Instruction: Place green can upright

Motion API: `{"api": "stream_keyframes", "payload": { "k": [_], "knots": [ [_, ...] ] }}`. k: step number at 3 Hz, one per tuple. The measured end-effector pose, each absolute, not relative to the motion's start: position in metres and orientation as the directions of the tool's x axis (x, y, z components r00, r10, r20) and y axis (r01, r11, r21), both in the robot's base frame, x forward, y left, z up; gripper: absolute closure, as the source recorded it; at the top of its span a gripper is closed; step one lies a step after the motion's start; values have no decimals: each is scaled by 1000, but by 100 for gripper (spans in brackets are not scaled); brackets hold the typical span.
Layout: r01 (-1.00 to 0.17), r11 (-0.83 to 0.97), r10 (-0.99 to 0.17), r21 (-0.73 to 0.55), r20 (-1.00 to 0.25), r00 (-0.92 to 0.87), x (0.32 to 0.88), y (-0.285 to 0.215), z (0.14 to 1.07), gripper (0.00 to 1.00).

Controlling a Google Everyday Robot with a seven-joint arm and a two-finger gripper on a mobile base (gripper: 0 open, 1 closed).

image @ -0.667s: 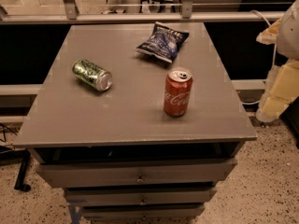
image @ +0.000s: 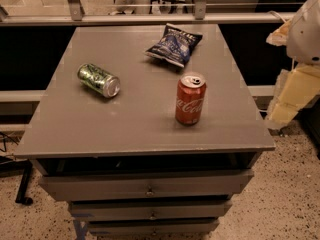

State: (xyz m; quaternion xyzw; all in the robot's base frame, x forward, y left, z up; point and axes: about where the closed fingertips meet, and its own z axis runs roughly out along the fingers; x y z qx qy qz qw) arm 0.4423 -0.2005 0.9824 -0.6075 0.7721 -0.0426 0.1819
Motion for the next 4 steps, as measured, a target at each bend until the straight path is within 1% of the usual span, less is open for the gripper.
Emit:
{"api": "stream_keyframes", "payload": {
  "k": [2, 3, 4],
  "knots": [
    [-920, 188, -940, -344, -335, -66, 499, -96, 990, 0],
    [-931, 183, -911, -315, -410, -40, 529, -37, 981, 0],
    [-943, 213, -880, -255, -470, -72, 541, 20, 963, 0]
  ]
}}
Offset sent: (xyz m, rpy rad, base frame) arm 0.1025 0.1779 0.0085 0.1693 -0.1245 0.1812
